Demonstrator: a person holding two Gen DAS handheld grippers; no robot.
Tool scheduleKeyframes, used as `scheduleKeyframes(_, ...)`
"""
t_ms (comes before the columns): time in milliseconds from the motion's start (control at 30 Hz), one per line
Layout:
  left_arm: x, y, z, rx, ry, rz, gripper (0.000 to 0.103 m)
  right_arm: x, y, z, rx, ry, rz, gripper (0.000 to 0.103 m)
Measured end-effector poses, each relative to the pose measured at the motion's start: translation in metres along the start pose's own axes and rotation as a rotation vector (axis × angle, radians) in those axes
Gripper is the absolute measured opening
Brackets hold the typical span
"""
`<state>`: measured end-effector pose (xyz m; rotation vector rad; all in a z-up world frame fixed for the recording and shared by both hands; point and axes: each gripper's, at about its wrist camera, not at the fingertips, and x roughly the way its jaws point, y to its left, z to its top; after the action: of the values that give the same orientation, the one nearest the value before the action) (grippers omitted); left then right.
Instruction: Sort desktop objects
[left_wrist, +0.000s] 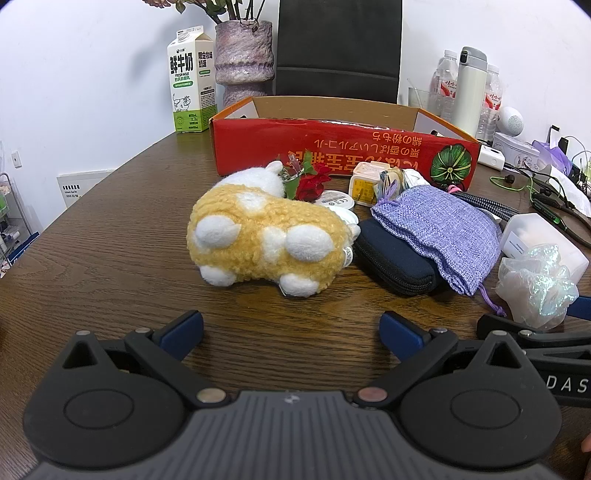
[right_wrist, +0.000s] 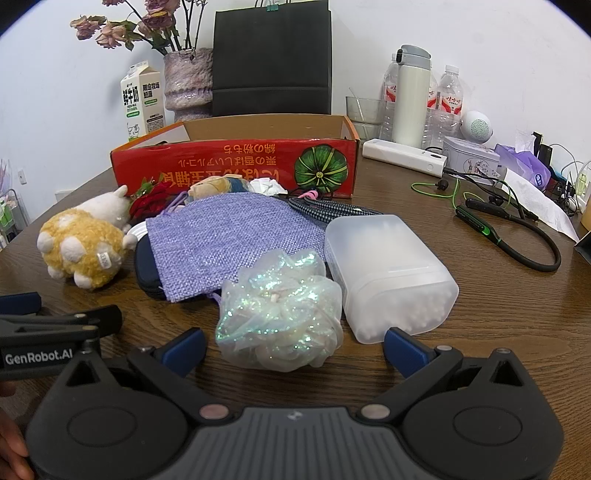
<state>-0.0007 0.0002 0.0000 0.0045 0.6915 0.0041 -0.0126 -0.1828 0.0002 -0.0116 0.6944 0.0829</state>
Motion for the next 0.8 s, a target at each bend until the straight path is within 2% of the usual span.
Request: scheduleKeyframes(800,-0.0011,0.0012,-0.0009,-0.003,0.001,0.002,0.103,-0.0014,0.0026,-0.0002,0.007,-0.001,-0.008,0.103)
